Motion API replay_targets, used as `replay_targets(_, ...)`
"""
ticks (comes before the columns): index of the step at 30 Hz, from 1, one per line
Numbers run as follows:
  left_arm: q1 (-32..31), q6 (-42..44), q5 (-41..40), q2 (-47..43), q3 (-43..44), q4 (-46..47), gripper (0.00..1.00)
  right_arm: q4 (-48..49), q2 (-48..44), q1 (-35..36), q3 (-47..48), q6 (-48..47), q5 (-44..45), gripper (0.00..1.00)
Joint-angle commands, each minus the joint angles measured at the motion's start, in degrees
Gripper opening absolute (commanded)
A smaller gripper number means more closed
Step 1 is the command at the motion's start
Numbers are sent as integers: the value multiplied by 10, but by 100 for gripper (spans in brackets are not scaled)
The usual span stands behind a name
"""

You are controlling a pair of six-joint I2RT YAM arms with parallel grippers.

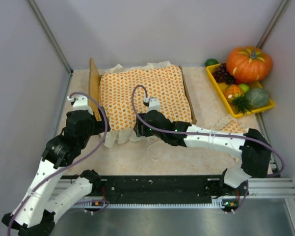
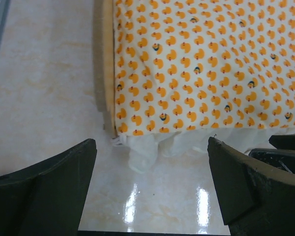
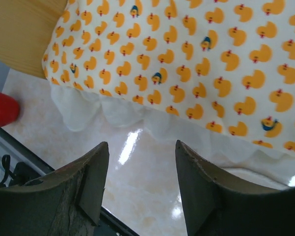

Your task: Set up the pet bed

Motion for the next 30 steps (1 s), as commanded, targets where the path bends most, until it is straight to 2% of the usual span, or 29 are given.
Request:
replay_targets(1, 112, 34, 55, -15, 23, -48, 99, 72, 50, 28, 74, 36, 42, 56)
replay_targets(9, 305, 78, 186, -15, 19, -30, 99, 122, 110, 47, 113, 29, -4, 55)
replay_targets(10, 356, 82, 214, -15, 24, -28, 99, 120, 128, 55, 123, 23, -8, 55)
replay_targets(11, 375, 85, 225, -10, 27, -22, 99, 113, 138, 62, 149, 15, 2, 55)
replay_targets(16, 409, 51, 275, -2, 39, -14, 99, 87, 204, 82, 228, -19, -14, 56)
replay_targets(18, 415, 41, 270, -10, 43, -17, 99, 49, 242, 83, 275, -23, -11, 56)
replay_targets(30, 415, 29, 263, -34, 39, -21, 99, -3, 366, 85, 411, -127, -1, 56)
